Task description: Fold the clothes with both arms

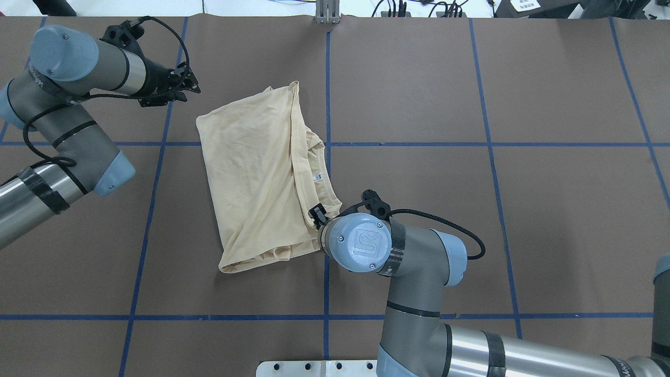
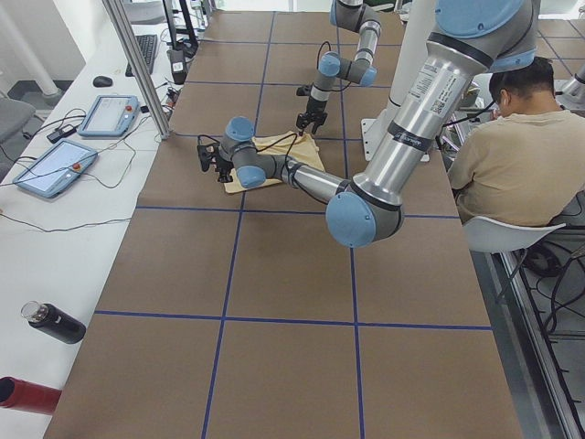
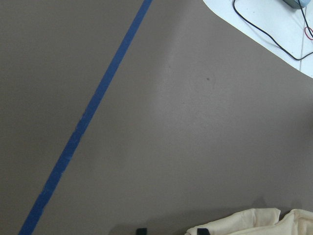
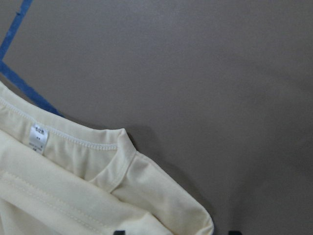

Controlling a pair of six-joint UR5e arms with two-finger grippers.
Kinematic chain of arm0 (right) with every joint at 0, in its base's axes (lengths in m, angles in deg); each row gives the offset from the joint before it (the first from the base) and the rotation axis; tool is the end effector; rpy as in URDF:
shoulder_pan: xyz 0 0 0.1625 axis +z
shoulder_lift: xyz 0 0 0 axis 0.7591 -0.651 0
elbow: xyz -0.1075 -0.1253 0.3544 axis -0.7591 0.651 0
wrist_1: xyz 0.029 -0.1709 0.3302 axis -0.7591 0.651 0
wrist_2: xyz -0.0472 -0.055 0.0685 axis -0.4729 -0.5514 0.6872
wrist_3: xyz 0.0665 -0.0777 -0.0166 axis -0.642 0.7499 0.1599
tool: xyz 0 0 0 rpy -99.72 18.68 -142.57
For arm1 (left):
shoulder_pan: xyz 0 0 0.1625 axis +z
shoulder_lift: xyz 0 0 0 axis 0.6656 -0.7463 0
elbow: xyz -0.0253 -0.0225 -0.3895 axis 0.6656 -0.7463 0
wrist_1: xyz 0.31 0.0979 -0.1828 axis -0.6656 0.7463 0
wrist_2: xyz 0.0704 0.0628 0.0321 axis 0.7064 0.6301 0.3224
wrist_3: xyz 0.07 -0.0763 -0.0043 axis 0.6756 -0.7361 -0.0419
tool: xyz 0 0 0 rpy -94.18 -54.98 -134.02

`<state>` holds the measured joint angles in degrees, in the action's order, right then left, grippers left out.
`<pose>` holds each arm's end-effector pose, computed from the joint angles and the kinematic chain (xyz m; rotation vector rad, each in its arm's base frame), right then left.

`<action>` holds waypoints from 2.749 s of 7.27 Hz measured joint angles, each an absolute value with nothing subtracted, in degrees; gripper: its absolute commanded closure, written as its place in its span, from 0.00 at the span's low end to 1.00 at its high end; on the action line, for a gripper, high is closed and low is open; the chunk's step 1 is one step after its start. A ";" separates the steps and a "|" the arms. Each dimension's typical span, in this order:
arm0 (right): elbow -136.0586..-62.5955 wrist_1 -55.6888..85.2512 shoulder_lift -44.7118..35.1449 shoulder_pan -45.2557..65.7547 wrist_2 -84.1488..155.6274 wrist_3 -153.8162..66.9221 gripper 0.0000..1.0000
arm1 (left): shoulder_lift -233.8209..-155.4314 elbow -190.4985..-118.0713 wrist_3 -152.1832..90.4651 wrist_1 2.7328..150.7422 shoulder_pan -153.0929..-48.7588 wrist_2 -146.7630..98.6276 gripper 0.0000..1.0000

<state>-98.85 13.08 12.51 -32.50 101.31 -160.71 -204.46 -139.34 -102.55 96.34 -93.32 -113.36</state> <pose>-0.5798 -0.3179 0.2272 -0.2098 -0.9799 0.9849 0.3349 -0.5775 0.3692 0.2020 1.1037 -0.5557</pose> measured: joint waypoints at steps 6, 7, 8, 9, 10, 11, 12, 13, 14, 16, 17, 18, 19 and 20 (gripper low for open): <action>-99.37 13.23 12.51 -32.84 101.66 -160.66 1.00 | -204.56 -139.56 -102.67 96.25 -93.28 -113.36 0.55; -99.77 13.49 12.47 -32.85 101.83 -160.62 1.00 | -204.56 -139.61 -102.69 96.25 -93.29 -113.38 0.55; -100.84 14.45 12.30 -32.85 101.94 -160.53 1.00 | -204.62 -139.75 -102.78 96.25 -93.29 -113.46 0.55; -102.70 16.79 12.09 -32.86 101.99 -160.42 1.00 | -204.59 -140.51 -103.17 96.23 -93.33 -113.59 0.55; -104.85 19.48 11.86 -33.07 102.00 -160.39 1.00 | -203.96 -142.95 -104.55 96.00 -93.27 -113.99 0.55; -107.20 21.73 11.32 -33.79 101.92 -160.50 1.00 | -202.58 -146.53 -107.38 95.65 -93.07 -115.39 0.55; -109.84 24.03 10.48 -35.30 101.68 -160.68 1.00 | -200.47 -151.07 -111.52 95.48 -92.55 -117.44 0.54; -112.35 26.30 9.66 -37.09 101.44 -161.09 1.00 | -197.12 -156.89 -116.35 95.41 -90.92 -118.60 0.40; -113.90 27.64 9.01 -38.59 101.19 -161.73 1.00 | -193.09 -163.04 -120.78 95.39 -88.52 -119.00 0.05; -114.95 28.45 8.04 -40.42 100.07 -162.51 1.00 | -185.74 -172.88 -127.87 95.48 -82.55 -118.78 0.02; -115.11 28.51 7.82 -40.65 99.80 -162.60 1.00 | -184.01 -174.91 -131.02 95.52 -78.76 -117.25 0.02; -115.32 28.52 7.65 -40.72 99.70 -162.63 1.00 | -183.02 -175.82 -134.23 95.53 -74.11 -113.92 0.11; -115.82 28.54 7.48 -40.73 99.66 -162.65 1.00 | -182.62 -176.50 -137.40 95.54 -69.78 -110.32 0.12; -116.29 28.55 7.37 -40.71 99.65 -162.65 1.00 | -182.46 -177.38 -139.33 95.53 -67.42 -108.55 0.00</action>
